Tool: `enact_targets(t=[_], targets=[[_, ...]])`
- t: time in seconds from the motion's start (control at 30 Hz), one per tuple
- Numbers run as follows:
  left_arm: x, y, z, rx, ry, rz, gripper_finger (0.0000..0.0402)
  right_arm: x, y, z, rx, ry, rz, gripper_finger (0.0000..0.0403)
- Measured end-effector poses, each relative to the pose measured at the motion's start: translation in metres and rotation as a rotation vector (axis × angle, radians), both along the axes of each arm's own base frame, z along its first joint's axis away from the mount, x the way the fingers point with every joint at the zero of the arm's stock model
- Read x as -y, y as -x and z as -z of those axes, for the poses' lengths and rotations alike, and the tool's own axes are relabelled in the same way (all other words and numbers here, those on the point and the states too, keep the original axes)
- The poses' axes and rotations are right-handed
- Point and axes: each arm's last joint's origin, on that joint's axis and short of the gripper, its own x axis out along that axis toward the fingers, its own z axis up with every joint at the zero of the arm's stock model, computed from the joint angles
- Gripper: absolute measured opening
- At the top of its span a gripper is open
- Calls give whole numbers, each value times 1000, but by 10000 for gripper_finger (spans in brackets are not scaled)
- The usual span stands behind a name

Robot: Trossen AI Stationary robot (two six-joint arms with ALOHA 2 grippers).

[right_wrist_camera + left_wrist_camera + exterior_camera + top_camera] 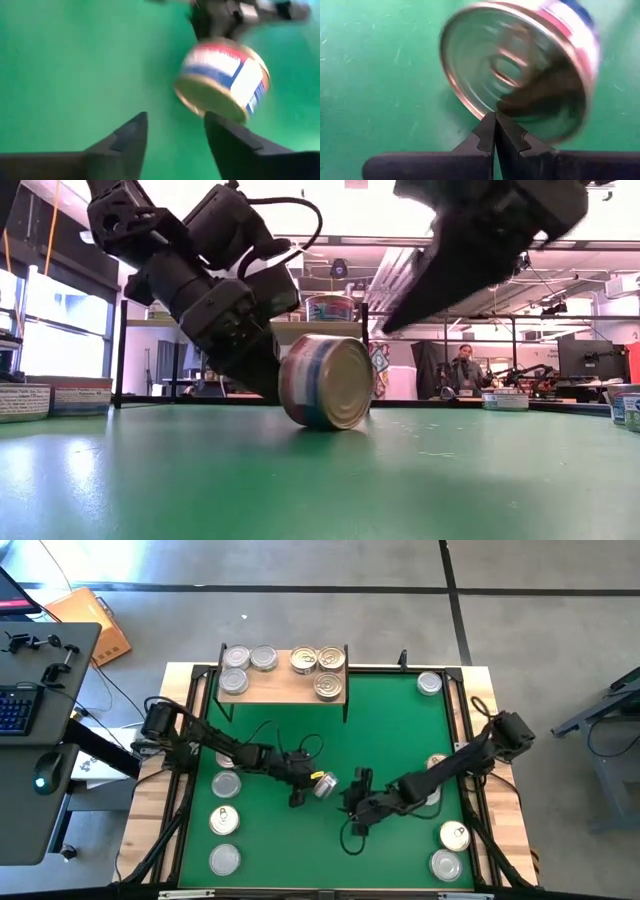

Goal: Stack canned seafood by type on shelf
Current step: Put the blue-pink tuna can on the shelf

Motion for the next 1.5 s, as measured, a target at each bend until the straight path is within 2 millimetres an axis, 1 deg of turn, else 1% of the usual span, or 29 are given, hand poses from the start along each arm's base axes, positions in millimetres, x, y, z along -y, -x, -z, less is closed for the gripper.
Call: enact_targets(t=[0.1,0.23,0.4,0.5,0.6,0.7,0.8,1.0,1.1,1.17,1.27,1.4,1.5], targets=[[0,0,0,-2,-2,0,0,12,5,-2,-59,24,54,233],[0,0,-3,13,-18,2,0,33,1,0,-113,82,67,263],[-2,2,-15,34,-54,-20,0,65,-10,3,-165,98,9,278],[-2,9,-27,8,-98,-38,0,81,-16,1,-163,76,-56,280],[0,20,-42,-16,-164,-73,0,91,-23,2,-142,77,-136,280],[8,30,-57,-4,-214,-84,0,95,-29,8,-129,104,-208,280],[22,35,-67,37,-250,-35,0,94,-36,11,-81,103,-229,280],[54,39,-71,124,-270,70,0,85,-43,16,-18,12,-196,280],[62,40,-72,157,-299,38,4,79,-45,17,5,-60,-138,280],[65,40,-75,191,-301,29,18,75,-45,16,26,-98,-105,280],[68,38,-80,241,-272,18,58,69,-46,14,70,-109,-45,280],[64,34,-84,285,-168,-64,137,61,-46,11,119,-102,17,280],[59,30,-87,308,-143,-100,200,53,-44,10,139,-125,66,280]])
